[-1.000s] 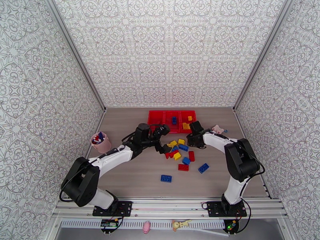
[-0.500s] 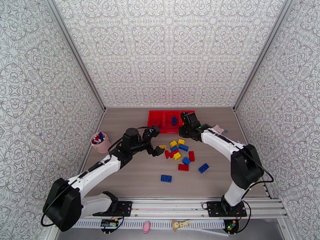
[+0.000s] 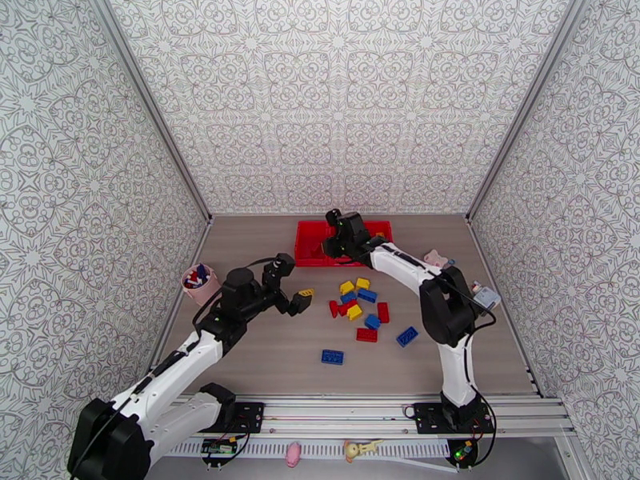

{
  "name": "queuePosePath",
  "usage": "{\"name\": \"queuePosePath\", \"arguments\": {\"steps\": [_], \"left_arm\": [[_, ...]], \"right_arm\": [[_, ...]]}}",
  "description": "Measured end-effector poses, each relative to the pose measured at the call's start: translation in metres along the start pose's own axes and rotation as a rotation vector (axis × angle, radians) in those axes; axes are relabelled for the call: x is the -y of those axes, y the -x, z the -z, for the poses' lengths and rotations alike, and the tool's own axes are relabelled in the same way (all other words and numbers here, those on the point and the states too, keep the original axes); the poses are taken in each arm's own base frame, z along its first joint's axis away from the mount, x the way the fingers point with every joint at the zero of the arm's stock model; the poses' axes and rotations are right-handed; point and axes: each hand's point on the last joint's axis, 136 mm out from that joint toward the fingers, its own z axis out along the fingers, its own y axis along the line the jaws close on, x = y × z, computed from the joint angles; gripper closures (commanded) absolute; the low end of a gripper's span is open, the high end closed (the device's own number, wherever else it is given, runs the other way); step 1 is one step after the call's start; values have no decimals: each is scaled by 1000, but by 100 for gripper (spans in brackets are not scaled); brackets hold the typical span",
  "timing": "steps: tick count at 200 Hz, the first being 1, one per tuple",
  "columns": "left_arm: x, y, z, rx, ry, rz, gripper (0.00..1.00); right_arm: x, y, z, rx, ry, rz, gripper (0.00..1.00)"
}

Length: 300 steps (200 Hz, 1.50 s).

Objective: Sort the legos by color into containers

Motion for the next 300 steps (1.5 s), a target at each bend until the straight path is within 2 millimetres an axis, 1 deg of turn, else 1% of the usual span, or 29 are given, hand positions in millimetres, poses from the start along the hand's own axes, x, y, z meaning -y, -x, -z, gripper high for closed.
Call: {"name": "queuePosePath", "arguments": {"steps": [31,54,76,105,122,136,149,162,189,200,213,217,221,226,247,276,300], "left_arm": [[-2,-3,0,-7,6,14,0],[-3,-7,-3,-19,5,29,0],[-3,-9,-4,-25,4,33,0],[-4,-9,-4,-27,4,33,0],[-4,-9,-4,-27,4,33,0],[-3,-9,-4,-27,2,33,0],[-1,-9,-4,-25,-10,30,0],[3,-9,-4,-23,-31,21,0],[15,-8,-5,-19,-91,-18,0],[19,-9,-6,-22,-109,-32,0],[23,-12,-9,-30,-126,-48,0],[24,-13,-10,-33,-131,-52,0],[25,-14,-11,-36,-137,-58,0],[27,-15,-12,-40,-145,-64,0],[30,-18,-17,-50,-167,-83,0],[33,-19,-23,-60,-194,-88,0],[35,-21,-24,-65,-203,-96,0]], "right_arm": [[2,9,-29,20,4,12,71],[2,17,-45,38,5,20,67],[3,25,-52,51,2,29,58],[2,30,-51,58,-2,35,40],[3,28,-49,54,-5,46,34],[6,20,-41,40,-20,46,28],[8,12,-28,32,-33,47,24],[11,4,-10,29,-51,48,21],[17,-6,31,43,-70,43,17],[24,-10,46,41,-87,29,17],[37,-16,58,26,-127,0,16],[40,-18,60,18,-140,-9,16],[45,-20,62,7,-160,-25,13],[51,-24,64,-7,-184,-46,12],[72,-48,70,-87,-287,-151,13],[87,-75,77,-166,-388,-276,16],[95,-96,75,-216,-449,-355,18]]}}
